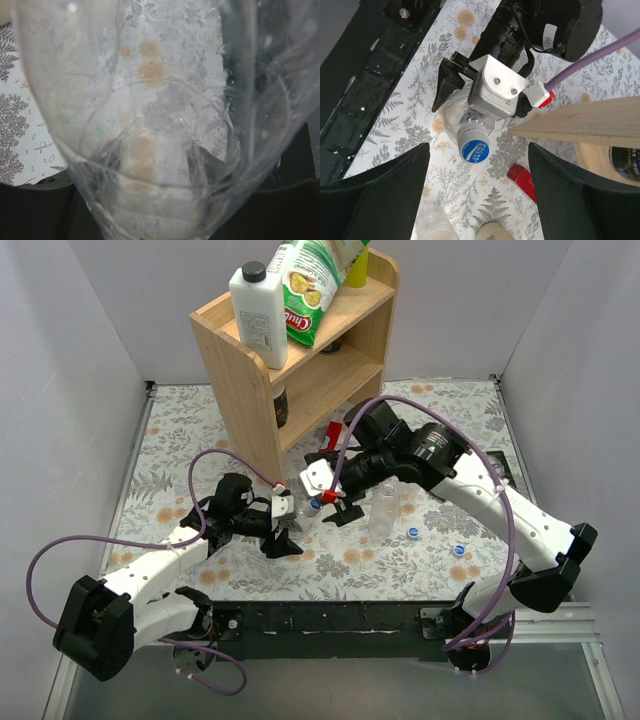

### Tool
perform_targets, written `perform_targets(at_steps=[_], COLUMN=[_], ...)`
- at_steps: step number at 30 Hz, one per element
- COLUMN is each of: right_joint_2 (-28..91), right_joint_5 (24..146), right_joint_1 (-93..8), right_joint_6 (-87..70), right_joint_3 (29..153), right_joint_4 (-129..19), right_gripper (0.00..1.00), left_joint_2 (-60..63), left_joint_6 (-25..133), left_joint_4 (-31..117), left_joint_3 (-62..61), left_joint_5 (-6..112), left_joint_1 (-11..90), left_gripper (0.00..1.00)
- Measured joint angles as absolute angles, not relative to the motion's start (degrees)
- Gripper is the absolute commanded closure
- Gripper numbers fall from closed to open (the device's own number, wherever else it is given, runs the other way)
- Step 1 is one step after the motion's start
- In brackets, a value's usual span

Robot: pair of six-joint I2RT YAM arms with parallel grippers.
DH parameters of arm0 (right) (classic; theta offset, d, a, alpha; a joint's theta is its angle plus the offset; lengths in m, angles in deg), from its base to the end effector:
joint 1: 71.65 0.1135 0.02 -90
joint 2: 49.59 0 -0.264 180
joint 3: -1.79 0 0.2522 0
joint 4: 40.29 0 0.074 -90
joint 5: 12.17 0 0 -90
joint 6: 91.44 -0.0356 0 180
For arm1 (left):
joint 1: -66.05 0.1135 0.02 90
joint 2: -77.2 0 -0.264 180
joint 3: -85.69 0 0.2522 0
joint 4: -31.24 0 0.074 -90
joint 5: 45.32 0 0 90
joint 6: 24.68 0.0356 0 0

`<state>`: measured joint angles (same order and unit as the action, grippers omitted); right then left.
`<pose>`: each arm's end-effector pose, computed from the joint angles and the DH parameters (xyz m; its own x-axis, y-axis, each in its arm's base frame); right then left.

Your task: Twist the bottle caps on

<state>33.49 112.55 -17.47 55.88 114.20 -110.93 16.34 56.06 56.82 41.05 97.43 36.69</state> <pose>0.1507 0.2435 0.4309 0.5631 -0.4019 -0.7221 -0.8202 -0.3781 -0.4292 0.1646 -0.1251 0.2100 -0.7043 0.2845 -0.6504 0.7099 0.2861 -0.6436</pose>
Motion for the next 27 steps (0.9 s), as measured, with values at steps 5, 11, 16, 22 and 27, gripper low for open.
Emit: perform_targets(at_steps=[5, 11, 16, 22, 27], right_joint_2=[35.79, 37.69, 39.33, 39.92, 43.11], right_joint_5=[111.93, 111.13, 110.56, 109.66, 108.44], right_joint_1=[-15.64, -14.22, -14.22, -14.24, -14.70], right_joint_6=[63.03, 69.41, 71.36, 72.28, 64.54], right_joint_3=[114.22, 115.67, 116.78, 116.82, 120.82], right_joint_4=[-113.14, -117.79, -119.35, -119.83, -120.44], right_gripper=[0.27, 0.41, 0.55, 0.77, 0.84], left_joint_2=[15.51, 15.51, 15.51, 15.51, 16.10], left_joint_6=[58.75, 60.67, 61.53, 61.98, 59.58], left_joint_4=[59.57, 61.45, 62.02, 63.05, 60.51], left_joint_3=[39.72, 39.28, 39.28, 39.26, 39.89], left_joint_5=[97.98, 98.11, 98.13, 97.76, 95.18], left_joint_1=[36.69, 36.69, 36.69, 36.69, 36.69], left_gripper=[1.00, 1.00, 1.00, 1.00, 1.00])
